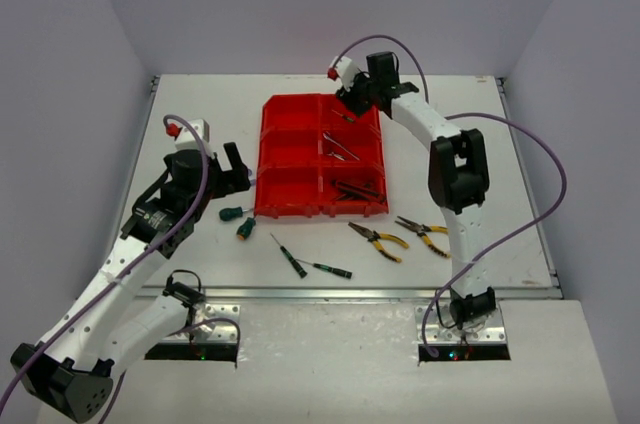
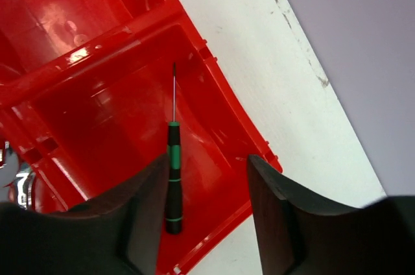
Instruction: Sort the tools into containers
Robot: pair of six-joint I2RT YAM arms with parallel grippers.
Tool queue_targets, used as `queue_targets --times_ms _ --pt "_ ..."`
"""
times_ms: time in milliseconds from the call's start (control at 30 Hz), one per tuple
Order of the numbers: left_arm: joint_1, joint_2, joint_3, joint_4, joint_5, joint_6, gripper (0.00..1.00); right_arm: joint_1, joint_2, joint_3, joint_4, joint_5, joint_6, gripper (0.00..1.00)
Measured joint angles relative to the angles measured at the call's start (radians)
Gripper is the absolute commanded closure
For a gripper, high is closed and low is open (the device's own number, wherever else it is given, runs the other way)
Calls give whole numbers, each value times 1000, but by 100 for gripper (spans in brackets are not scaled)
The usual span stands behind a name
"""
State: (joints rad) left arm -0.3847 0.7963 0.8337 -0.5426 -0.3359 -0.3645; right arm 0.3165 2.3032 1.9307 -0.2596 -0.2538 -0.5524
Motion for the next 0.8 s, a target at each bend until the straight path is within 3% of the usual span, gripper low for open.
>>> queue_targets --times_ms 100,133,200,233,400,533,633,800 --pt "0 0 0 0 0 0 0 1 -63 -49 -11 -18 4 39" --pt "0 0 0 0 0 0 0 2 -92 -62 -22 -23 14 33" --pt "0 0 0 0 -1 0 0 6 -158 -78 -53 -31 51 4" --pt "2 0 0 -1 -1 0 0 11 -201 -89 -69 -32 84 1" --pt "18 0 0 0 -1 0 0 99 -569 -299 -145 -23 278 1" --pt "33 1 0 0 -1 0 0 329 -859 -626 -128 -24 391 5" --pt "37 5 0 -1 -4 0 0 483 -926 -840 -139 9 465 28" --pt "55 10 0 -2 -19 0 0 636 -874 -1057 -196 140 617 35"
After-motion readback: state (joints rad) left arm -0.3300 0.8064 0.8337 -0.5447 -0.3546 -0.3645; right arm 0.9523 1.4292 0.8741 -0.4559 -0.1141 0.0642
